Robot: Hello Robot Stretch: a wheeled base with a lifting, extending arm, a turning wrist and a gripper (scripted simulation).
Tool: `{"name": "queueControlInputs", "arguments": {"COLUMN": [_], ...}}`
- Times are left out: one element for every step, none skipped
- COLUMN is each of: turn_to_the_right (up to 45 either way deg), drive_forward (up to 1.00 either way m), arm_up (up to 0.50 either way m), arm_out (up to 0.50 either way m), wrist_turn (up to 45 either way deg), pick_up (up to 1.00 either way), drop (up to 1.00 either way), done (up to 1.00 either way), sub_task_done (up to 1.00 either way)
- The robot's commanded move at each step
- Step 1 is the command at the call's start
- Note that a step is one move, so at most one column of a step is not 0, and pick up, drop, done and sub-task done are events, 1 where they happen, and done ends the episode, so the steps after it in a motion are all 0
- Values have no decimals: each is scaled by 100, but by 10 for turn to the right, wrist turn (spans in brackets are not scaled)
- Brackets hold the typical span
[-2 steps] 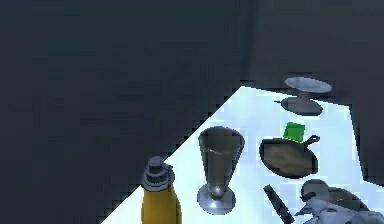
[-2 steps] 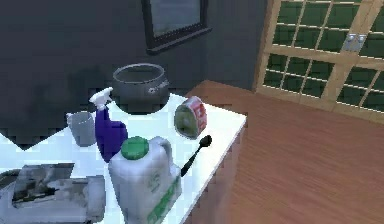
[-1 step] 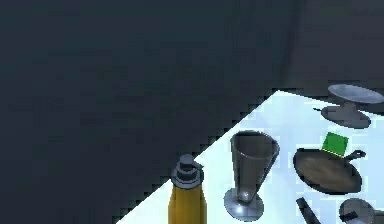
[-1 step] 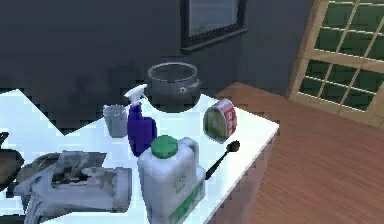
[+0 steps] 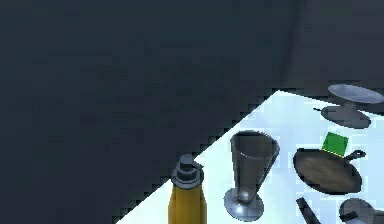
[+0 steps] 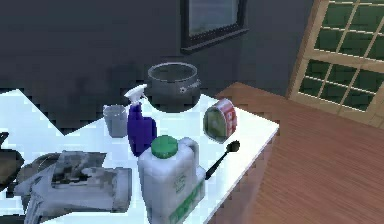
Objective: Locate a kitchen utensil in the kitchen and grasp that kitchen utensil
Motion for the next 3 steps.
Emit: {"name": "queueControlInputs", "arguments": {"turn_to_the_right": [0, 0, 0], "drive_forward": [0, 0, 0], "arm_up": [38, 0, 0], "arm_out": [0, 44, 0], "wrist_turn": [0, 0, 450], "pick_up": [0, 0, 0], "drop": [0, 0, 0], "done": [0, 0, 0], "sub_task_done": [0, 0, 0]}}
